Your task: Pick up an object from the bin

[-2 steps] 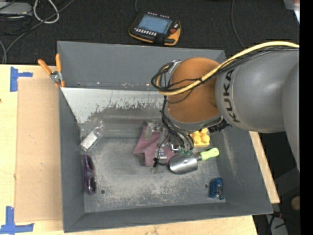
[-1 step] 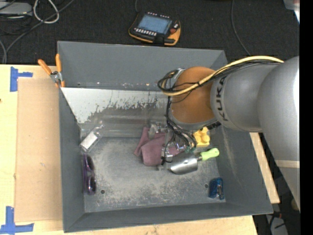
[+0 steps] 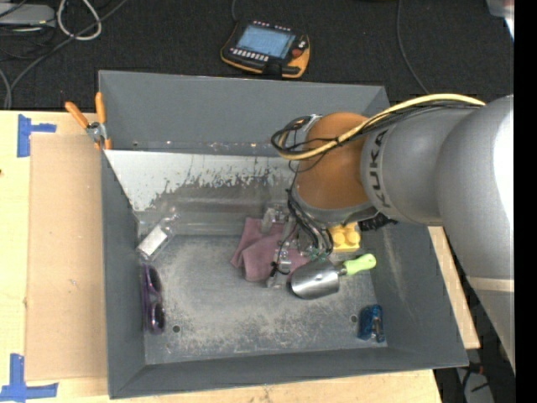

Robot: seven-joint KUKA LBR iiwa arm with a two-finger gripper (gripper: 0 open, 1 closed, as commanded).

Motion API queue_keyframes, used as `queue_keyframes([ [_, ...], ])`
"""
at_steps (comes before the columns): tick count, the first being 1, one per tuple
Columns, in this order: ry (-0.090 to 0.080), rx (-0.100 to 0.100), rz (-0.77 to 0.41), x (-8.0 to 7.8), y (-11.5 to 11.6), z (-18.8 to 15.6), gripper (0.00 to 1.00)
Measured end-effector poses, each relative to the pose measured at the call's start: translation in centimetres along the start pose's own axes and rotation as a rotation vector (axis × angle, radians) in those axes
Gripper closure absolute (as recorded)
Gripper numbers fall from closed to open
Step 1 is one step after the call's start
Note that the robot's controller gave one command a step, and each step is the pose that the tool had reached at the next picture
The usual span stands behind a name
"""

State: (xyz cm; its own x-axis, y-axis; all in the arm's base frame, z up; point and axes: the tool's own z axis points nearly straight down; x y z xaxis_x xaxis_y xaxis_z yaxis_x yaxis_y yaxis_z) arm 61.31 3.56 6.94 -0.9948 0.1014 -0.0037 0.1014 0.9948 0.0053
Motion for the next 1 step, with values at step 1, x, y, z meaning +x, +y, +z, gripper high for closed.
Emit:
queue_keyframes([
  [1, 0.006, 0.003, -0.196, 0.06, 0.45, 0.00, 0.00],
])
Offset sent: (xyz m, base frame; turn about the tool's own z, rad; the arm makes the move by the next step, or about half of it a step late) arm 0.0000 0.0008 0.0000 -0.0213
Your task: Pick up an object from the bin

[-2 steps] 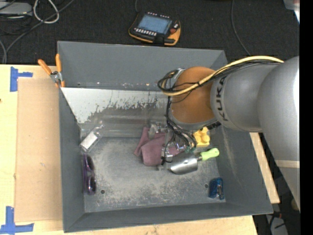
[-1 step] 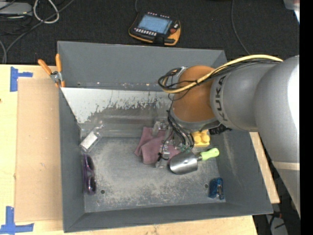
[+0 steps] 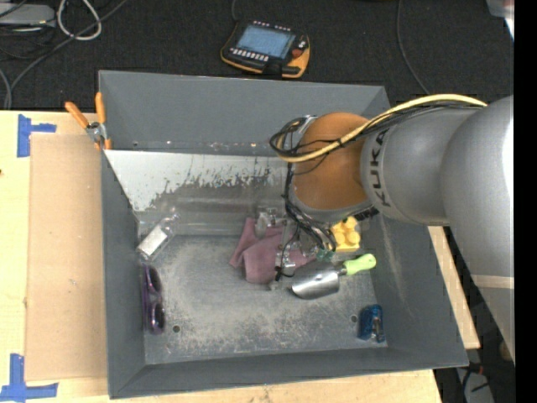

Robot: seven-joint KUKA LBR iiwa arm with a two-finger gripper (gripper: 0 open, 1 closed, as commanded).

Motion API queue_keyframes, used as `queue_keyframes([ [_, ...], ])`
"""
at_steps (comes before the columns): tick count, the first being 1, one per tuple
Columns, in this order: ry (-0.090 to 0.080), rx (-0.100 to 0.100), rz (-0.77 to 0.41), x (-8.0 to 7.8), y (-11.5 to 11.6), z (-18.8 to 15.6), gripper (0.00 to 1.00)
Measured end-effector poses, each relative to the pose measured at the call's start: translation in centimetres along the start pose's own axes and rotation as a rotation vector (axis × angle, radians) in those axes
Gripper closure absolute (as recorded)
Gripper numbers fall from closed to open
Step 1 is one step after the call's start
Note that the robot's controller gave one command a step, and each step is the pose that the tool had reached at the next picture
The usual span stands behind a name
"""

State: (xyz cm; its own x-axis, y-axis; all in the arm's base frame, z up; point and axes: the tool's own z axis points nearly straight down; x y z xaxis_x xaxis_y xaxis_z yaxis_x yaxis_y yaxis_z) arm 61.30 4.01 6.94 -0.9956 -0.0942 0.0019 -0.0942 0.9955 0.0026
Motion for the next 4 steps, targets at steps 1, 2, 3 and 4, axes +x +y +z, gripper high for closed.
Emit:
queue_keyframes([
  [1, -0.004, -0.003, 0.174, 0.0, -0.3, 0.0, 0.00],
  [2, 0.000, -0.001, 0.007, 0.0, 0.1, 0.0, 1.00],
  [3, 0.000, -0.002, 0.008, 0.0, 0.1, 0.0, 1.00],
  [4, 0.003, -0.002, 0.008, 0.1, 0.1, -2.4, 1.00],
])
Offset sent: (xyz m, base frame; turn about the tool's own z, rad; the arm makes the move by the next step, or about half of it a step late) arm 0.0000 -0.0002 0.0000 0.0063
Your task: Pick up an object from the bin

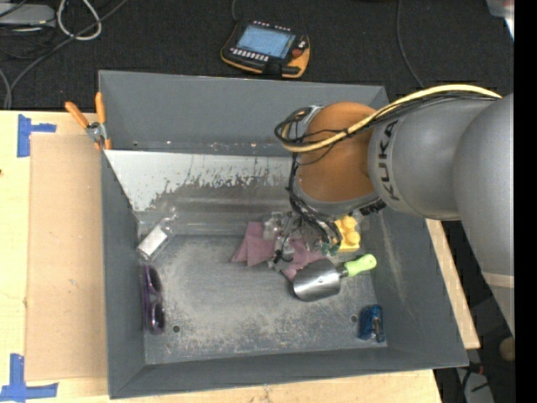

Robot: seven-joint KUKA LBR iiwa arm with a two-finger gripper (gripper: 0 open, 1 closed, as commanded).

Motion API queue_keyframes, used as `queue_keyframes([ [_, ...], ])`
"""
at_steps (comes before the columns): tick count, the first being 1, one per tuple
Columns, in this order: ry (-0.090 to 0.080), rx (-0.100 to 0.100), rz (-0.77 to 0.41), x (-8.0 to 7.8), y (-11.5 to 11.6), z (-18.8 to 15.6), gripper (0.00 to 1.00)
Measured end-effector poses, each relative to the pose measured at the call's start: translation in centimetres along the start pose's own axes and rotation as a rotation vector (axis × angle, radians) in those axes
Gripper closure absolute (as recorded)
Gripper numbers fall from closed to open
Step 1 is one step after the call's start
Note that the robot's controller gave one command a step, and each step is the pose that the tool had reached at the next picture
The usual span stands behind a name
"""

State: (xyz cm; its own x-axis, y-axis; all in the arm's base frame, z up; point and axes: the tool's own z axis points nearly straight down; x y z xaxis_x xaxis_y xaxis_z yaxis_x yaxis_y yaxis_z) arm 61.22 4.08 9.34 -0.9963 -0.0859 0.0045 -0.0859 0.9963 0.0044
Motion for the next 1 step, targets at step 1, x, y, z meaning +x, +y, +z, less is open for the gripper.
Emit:
queue_keyframes([
  [1, 0.002, 0.000, 0.001, 0.07, 0.05, -3.31, 1.00],
])
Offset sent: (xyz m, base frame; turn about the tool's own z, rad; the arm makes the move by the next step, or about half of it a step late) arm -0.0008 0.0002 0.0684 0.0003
